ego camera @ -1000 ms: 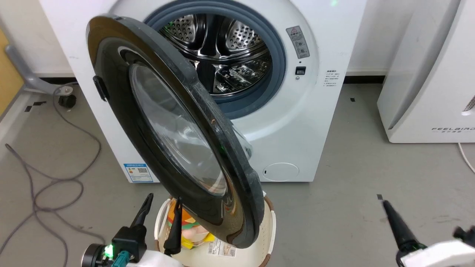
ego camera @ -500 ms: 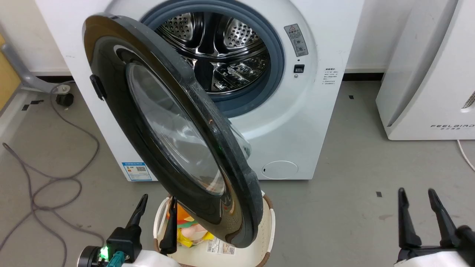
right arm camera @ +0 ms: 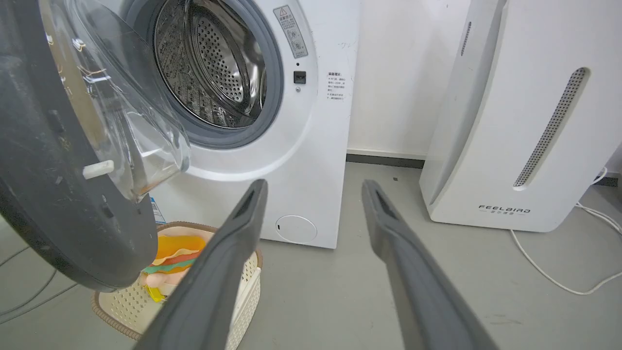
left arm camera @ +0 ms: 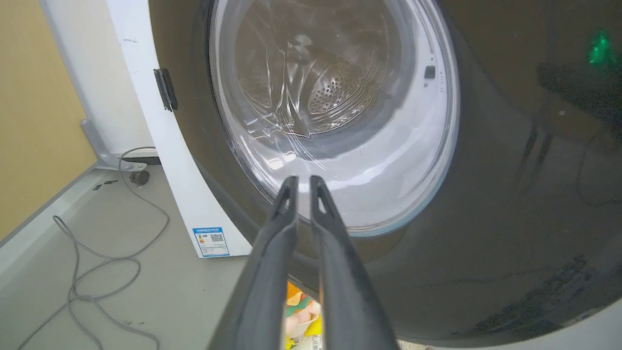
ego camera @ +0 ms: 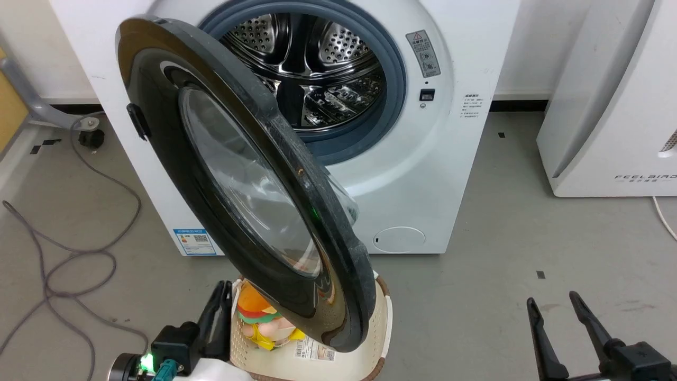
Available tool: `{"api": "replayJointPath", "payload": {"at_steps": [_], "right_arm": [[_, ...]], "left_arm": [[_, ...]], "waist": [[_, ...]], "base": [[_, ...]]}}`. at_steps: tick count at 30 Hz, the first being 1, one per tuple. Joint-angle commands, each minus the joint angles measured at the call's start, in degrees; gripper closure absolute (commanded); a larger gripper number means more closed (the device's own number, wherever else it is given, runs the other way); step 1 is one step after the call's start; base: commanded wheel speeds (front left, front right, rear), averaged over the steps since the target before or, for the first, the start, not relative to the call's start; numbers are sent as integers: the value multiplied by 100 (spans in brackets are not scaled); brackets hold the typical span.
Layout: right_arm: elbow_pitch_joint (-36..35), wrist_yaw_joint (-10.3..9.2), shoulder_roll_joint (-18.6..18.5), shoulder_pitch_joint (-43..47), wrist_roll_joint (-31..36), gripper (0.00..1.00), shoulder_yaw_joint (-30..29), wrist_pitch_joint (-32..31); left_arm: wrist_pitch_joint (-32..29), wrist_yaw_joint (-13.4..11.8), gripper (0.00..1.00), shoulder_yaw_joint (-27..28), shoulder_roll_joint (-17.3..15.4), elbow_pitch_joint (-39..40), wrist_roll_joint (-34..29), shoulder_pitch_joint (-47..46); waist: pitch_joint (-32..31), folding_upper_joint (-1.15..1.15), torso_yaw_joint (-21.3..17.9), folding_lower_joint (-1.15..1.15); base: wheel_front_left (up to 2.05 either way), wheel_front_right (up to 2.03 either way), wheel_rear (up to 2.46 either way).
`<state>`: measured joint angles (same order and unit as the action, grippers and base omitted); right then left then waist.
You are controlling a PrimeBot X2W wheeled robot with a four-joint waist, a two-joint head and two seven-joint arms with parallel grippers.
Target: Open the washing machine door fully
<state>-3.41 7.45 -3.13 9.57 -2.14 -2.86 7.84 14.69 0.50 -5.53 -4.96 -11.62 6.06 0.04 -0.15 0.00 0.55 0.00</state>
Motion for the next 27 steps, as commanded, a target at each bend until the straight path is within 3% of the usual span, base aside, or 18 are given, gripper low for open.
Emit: {"api": "replayJointPath", "payload": {"at_steps": [1,11,27], "right_arm": [[21,3,24,73,-66,0,15,46],[151,3,24,30,-212,0,-13,134],[309,3,25,-20,-319,0,-40,195]], "left_arm": [[30,-28,100,-8,-40,-3,-18,-3],[24,-51,100,1,-55,530,71,-161],[-162,-331,100,-265,25,3208,-122,-1269]], "waist": [[-2,0,-1,0],[-16,0,22,0],[-15,0,68,0]], "base": [[0,0,0],[0,0,0],[0,0,0]]}}
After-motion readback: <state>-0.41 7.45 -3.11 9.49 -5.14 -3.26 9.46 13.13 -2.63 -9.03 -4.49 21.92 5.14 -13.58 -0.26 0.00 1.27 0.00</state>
